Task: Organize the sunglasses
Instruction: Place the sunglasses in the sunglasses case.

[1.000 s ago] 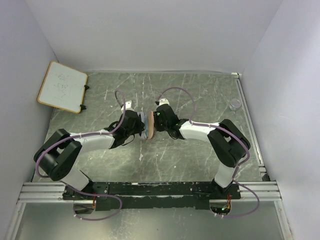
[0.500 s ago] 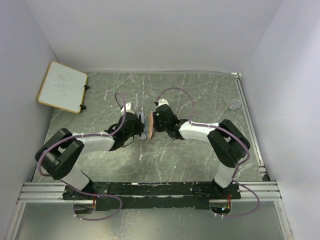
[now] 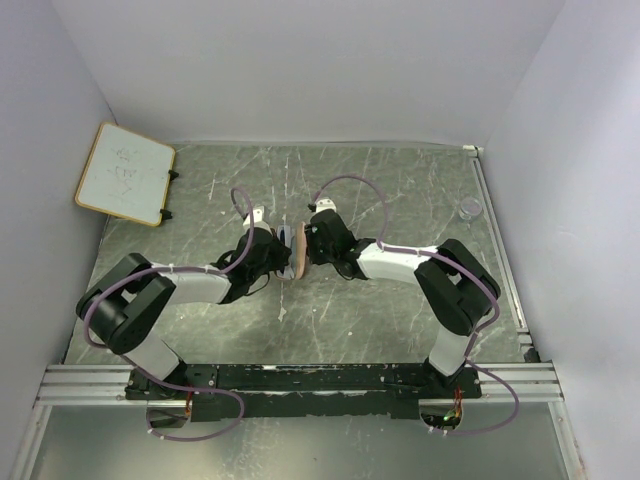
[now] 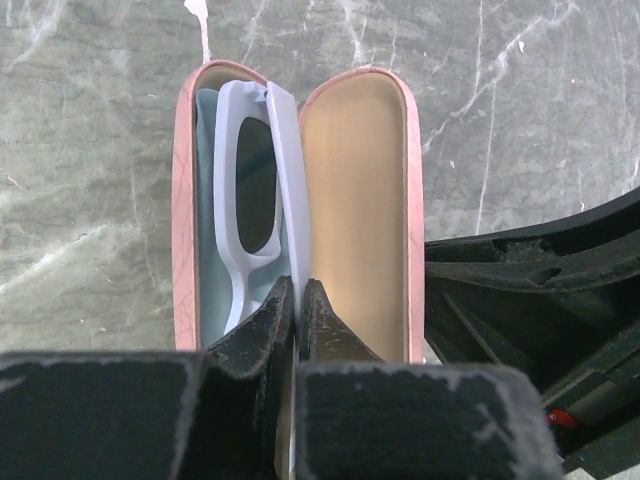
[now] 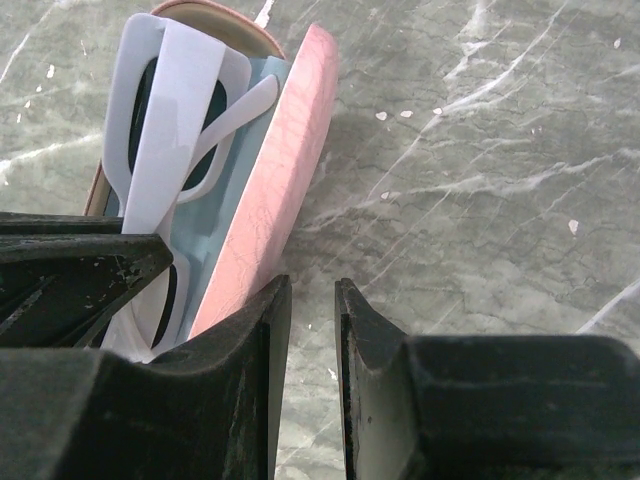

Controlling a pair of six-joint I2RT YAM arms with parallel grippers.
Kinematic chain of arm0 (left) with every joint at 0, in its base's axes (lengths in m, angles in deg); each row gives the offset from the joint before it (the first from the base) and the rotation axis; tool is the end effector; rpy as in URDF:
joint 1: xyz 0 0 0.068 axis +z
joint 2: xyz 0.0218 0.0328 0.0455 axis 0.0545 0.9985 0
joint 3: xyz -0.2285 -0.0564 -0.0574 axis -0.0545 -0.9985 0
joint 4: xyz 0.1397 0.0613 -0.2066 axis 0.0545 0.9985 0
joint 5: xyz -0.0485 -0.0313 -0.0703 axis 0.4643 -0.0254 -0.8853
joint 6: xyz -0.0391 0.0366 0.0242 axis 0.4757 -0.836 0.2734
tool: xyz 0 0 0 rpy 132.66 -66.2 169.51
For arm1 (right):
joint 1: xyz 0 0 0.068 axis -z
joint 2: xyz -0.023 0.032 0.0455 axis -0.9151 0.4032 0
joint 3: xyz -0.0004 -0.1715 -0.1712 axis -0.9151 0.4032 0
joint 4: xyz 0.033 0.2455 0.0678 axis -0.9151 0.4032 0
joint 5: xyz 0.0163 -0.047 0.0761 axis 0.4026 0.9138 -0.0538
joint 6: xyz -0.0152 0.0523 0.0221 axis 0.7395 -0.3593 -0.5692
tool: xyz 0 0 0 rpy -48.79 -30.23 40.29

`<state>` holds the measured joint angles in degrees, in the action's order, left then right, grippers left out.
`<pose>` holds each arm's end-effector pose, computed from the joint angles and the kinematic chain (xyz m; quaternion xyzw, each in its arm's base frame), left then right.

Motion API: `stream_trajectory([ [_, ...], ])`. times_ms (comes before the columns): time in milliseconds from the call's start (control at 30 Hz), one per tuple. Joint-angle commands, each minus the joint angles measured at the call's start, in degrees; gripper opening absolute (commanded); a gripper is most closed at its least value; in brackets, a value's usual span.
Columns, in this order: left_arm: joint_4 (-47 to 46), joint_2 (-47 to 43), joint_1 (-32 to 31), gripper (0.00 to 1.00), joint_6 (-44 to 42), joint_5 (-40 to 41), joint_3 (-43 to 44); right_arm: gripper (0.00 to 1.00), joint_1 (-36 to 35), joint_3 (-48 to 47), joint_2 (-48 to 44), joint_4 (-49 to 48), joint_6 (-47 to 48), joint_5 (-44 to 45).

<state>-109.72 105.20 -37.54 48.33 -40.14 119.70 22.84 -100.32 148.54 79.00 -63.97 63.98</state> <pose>0.2410 -0.1936 0.1255 -0.0814 0.8496 -0.2648 0.4488 0.2678 0.2442 0.1341 -0.1328 0.8956 0.1697 0.3892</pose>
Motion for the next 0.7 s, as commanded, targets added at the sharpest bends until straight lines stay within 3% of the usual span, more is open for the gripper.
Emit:
stream_trajectory([
  [0, -2.6, 1.1, -0.2, 0.07, -1.3, -0.4, -0.6, 0.25, -0.5, -1.4, -1.5, -0.1, 0.3, 1.2],
  [667, -2.1, 1.8, 0.3, 0.07, -2.4, 2.5, -1.4, 0.25, -0.6, -1.7, -1.1, 0.0, 0.3, 1.0],
])
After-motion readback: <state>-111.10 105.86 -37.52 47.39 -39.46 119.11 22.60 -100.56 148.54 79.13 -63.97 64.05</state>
